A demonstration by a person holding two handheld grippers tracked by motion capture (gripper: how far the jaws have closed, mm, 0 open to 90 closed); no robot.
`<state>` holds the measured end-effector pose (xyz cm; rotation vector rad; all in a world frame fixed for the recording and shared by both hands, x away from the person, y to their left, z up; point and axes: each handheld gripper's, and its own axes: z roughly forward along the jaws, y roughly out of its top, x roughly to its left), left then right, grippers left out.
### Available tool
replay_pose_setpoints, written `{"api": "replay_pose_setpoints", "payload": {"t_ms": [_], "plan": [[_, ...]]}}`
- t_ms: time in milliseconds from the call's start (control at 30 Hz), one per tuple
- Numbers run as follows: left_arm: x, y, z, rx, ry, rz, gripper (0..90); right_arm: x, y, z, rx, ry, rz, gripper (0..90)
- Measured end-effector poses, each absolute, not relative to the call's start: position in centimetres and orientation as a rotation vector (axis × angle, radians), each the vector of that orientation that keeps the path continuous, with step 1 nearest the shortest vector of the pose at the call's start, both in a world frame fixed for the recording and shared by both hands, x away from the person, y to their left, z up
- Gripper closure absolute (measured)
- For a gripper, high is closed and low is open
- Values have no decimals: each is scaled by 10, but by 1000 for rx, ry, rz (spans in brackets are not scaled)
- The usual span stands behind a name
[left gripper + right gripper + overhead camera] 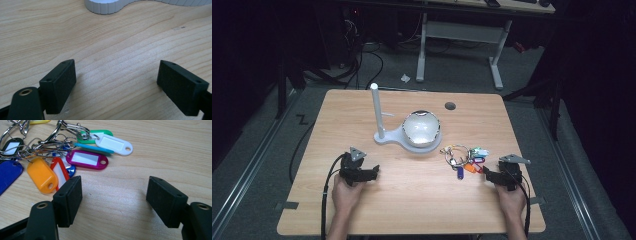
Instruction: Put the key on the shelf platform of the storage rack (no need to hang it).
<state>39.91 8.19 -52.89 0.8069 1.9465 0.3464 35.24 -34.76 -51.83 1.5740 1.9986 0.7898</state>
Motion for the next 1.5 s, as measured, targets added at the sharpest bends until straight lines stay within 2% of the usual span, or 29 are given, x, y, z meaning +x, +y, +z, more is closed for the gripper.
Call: {"api": "replay_pose_setpoints", "payload": {"t_ms": [700,833,1067,1500], "plan": [[399,83,-529,800,1951,357,176,353,-347,-517,1581,2013,786,280],[399,83,-528,801,1950,357,177,353,-344,-514,1584,2049,763,318],[399,83,-528,799,1951,357,179,344,-334,-504,1511,2063,843,350],[399,83,-528,795,1952,358,182,352,-307,-500,1419,2134,887,331]]}}
